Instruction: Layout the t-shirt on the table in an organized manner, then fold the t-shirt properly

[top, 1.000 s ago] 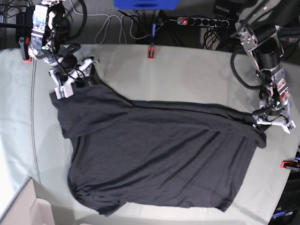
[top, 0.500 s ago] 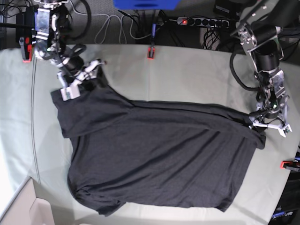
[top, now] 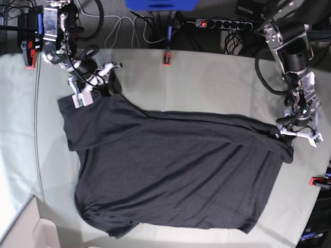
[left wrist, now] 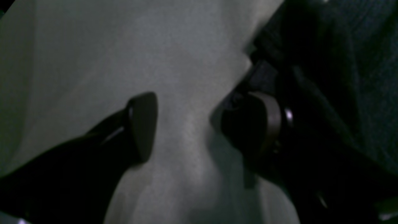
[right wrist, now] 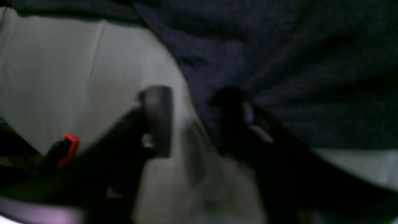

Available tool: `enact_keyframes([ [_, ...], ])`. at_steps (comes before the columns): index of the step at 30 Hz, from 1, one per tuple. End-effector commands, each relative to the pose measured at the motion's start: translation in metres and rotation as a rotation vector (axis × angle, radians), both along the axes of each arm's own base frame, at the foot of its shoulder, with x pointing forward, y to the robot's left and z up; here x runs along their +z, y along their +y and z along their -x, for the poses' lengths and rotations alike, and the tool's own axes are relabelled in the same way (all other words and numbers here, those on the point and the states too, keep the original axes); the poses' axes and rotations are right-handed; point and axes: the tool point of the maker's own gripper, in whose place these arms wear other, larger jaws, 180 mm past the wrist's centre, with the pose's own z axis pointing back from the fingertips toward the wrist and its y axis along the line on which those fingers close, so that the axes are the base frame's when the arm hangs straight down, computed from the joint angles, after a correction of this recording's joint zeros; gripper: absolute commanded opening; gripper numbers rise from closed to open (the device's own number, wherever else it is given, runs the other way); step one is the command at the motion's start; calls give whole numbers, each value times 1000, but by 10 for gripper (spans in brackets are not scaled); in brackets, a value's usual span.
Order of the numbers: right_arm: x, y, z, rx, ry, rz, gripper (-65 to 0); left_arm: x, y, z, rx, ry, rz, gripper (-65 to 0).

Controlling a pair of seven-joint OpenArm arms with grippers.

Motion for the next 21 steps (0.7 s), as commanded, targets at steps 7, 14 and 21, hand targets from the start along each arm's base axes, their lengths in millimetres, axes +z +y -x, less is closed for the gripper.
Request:
enact_keyframes([
  [7, -3, -6, 4, 19, 26, 35, -650, 4, 4, -2, 4, 7, 2, -232],
  [14, 47, -9, -25, 46, -132, 80, -650, 4, 4, -2, 4, 9, 3, -232],
  [21, 108, -3, -65, 66, -326, 107, -650, 0, 5, 4, 6, 21, 1, -232],
])
